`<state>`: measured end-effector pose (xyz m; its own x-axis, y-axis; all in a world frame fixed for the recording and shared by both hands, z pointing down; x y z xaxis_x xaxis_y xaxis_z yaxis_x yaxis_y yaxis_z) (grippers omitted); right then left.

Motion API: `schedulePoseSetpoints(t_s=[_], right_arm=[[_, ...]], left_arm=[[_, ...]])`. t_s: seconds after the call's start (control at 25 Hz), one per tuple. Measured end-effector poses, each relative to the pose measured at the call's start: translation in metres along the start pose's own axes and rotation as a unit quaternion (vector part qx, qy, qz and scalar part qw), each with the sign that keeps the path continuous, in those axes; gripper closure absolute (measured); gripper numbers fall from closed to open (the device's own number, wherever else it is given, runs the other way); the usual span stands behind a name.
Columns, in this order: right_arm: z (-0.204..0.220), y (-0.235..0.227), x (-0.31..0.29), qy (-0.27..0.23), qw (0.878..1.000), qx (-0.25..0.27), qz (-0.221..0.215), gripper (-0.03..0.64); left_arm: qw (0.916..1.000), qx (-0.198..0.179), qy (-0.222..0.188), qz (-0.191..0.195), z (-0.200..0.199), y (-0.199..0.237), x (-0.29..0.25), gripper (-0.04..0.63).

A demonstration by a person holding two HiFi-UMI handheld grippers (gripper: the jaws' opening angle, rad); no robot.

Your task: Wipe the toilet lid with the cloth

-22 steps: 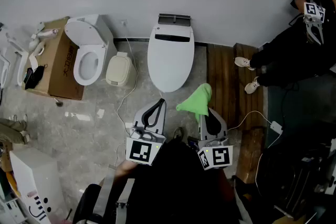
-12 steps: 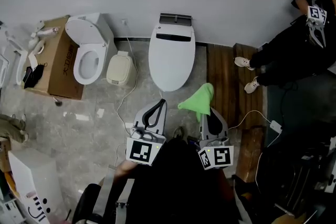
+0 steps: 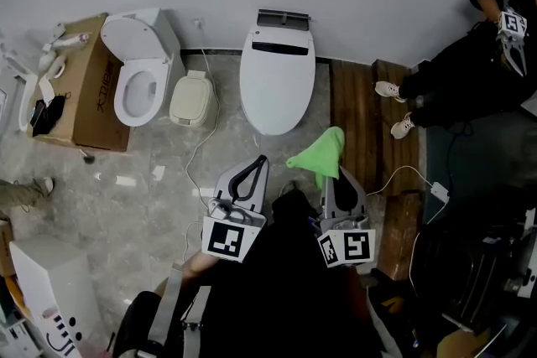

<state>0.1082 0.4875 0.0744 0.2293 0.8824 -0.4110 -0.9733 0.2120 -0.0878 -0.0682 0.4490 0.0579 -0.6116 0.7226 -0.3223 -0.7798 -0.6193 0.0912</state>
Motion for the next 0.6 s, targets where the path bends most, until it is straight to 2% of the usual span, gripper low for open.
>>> schedulePoseSetpoints(t_s=[0.28,0.6], right_arm=[[0.001,-0.013,-0.032,0.009,1.0,0.0,-0.001,0.572],[-0.029,-0.063,-0.1,-0.001,1.0,0.003,-0.021,0.572]], left_arm=[[1.0,0.008,0.003,-0.003,0.001,0.009,-0.02,0.588],[0.9996,0.004,0.006,-0.026,-0.025,0.032,-0.091,0.588]])
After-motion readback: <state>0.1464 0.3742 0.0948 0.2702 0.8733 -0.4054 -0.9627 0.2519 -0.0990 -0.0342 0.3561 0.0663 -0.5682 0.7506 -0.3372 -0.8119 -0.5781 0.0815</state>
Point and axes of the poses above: the fingertips, and each gripper's own axes: x backward along the fingers, y to its left, z out of its underside, the point moved 5 cm from there along x, backward along the fingers, and after that the axes turned 15 degrees about y, right-handed, at the moved point
